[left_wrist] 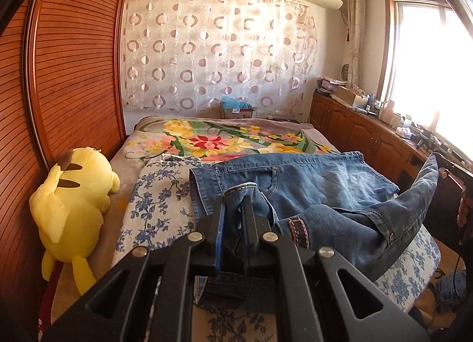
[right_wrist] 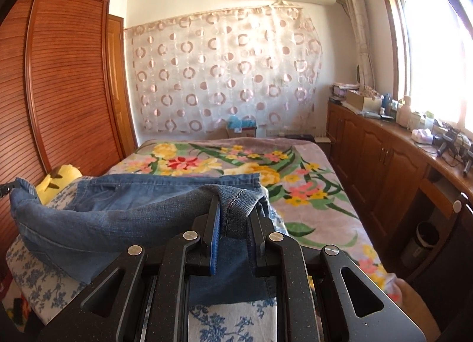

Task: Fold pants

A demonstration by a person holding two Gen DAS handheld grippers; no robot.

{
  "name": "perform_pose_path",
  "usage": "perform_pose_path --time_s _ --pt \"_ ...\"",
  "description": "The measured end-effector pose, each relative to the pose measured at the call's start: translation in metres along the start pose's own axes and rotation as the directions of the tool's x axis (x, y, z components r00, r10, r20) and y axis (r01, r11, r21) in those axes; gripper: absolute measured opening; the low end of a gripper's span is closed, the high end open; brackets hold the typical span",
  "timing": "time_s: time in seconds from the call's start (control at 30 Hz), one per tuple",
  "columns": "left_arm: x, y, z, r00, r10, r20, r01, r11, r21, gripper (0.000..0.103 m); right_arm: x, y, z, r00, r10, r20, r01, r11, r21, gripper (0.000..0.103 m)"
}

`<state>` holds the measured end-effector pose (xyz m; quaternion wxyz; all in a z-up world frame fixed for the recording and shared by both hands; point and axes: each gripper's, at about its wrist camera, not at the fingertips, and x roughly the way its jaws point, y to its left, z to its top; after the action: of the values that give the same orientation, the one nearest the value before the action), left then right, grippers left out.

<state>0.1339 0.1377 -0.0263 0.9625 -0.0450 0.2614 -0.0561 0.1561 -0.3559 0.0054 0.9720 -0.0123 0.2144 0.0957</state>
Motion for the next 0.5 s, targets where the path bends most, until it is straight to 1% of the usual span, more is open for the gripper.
perform_pose_path --time_s 0.2,0.5 --pt "0.020 0.005 0.015 1.000 0.012 -0.014 -0.012 1.000 0.002 0.005 0.027 -0.005 0.011 1.000 0.005 -0.006 -0.005 1.000 -0.014 0.012" --pt "0.045 0.006 0.038 0.999 0.030 -0.017 -0.030 1.000 0.010 0.005 0.057 -0.014 0.029 1.000 0.020 0.005 -0.020 1.000 -0.020 0.012"
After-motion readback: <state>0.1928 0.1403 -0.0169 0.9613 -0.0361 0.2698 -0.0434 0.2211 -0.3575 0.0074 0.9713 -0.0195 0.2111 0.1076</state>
